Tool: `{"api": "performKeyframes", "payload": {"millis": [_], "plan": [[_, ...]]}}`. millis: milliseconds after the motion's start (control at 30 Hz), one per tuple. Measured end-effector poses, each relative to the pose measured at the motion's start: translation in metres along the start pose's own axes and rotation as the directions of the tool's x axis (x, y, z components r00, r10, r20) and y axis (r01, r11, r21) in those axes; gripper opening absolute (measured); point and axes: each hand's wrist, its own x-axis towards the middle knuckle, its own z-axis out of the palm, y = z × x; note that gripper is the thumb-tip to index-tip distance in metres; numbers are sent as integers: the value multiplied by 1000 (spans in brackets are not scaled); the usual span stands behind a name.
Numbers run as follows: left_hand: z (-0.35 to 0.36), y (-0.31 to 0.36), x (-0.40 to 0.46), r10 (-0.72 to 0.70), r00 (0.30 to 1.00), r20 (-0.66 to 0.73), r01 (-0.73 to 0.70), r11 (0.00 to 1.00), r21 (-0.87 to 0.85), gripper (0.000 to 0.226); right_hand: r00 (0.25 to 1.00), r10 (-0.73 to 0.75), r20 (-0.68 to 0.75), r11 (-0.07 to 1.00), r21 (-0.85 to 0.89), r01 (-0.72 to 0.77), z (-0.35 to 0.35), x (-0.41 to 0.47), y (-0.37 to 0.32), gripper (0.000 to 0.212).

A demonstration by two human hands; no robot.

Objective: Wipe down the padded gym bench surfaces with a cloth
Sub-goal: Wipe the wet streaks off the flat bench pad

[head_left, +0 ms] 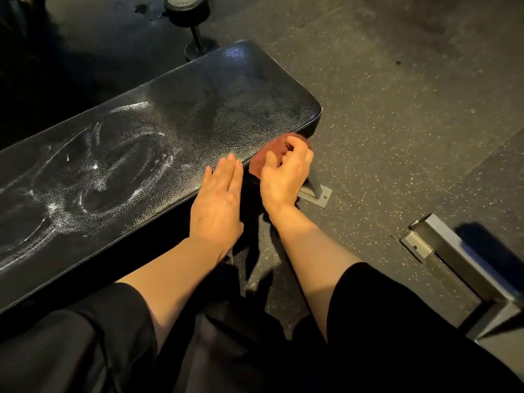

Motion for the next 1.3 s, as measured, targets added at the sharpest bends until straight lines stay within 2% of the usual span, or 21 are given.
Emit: {"api": "performKeyframes", "payload": {"millis": [67, 200, 333, 367, 467, 533, 567, 667, 700, 733, 833, 900, 967, 1067, 1100, 1167, 1233, 1300], "plan": [[3, -1, 0, 0, 1000, -20, -1, 1000, -15, 110, 1000, 3, -27, 999, 35, -2, -5, 15, 5, 27], [4, -2, 0, 15, 1000, -2, -15, 1000, -17, 113, 991, 44, -124, 998, 49, -39, 5, 27, 9, 27], [2, -2, 0, 5, 1000, 19, -5, 1000, -1, 114, 995, -105, 1, 994, -25, 105, 1, -8, 7, 15], [3, -2, 0, 7, 1000, 18, -7, 1000, 5, 113, 992, -130, -6, 991, -35, 129, -2, 0, 8, 15], [2, 0, 0, 9, 1000, 12, -10, 1000, 29, 112, 990, -60, -129, 998, 22, 64, -9, 45, 9, 20], [2, 0, 0, 4, 1000, 15, -4, 1000, 16, 110, 985, -53, -167, 998, 22, 57, -8, 44, 6, 20], [1, 0, 0, 1, 1000, 14, -1, 1000, 4, 110, 987, -86, -135, 996, -9, 86, -6, 31, 5, 19], [2, -1, 1, 4, 1000, 8, -4, 999, -33, 113, 967, -188, 174, 980, -27, 195, -5, -22, 9, 16], [1, -1, 1, 5, 1000, 2, -5, 999, -40, 112, 956, -205, 210, 977, -14, 212, -8, -27, 13, 17], [1, -1, 1, 2, 1000, 0, -2, 999, -41, 112, 965, -194, 174, 980, -11, 199, -12, -23, 14, 18], [1, -1, -1, -8, 1000, 14, 8, 999, -38, 111, 982, -166, -88, 984, -80, 159, -21, 18, 13, 21], [2, -1, -1, -3, 1000, 9, 4, 999, -40, 111, 984, -139, -109, 990, -51, 134, -17, 29, 13, 22], [3, -2, 1, 10, 1000, -13, -11, 998, -60, 107, 983, -182, -32, 983, -18, 181, -3, 7, 13, 21], [4, -7, -3, 20, 994, -105, -38, 986, -165, 85, 940, -238, 244, 968, -24, 252, 7, -50, 18, 24], [6, -12, -8, 16, 988, -155, -45, 982, -185, 78, 924, -268, 274, 958, -26, 286, 3, -59, 18, 27], [9, -24, -24, -18, 972, -235, -27, 982, -187, 77, 938, -309, 159, 948, -28, 317, -6, -52, 8, 28], [9, -37, -42, -104, 950, -294, 49, 980, -191, 75, 962, -273, 14, 962, -16, 273, -8, -34, -7, 31], [6, -48, -53, -203, 926, -318, 137, 967, -216, 70, 979, -201, 29, 980, 9, 201, -1, -34, -20, 33]]}}
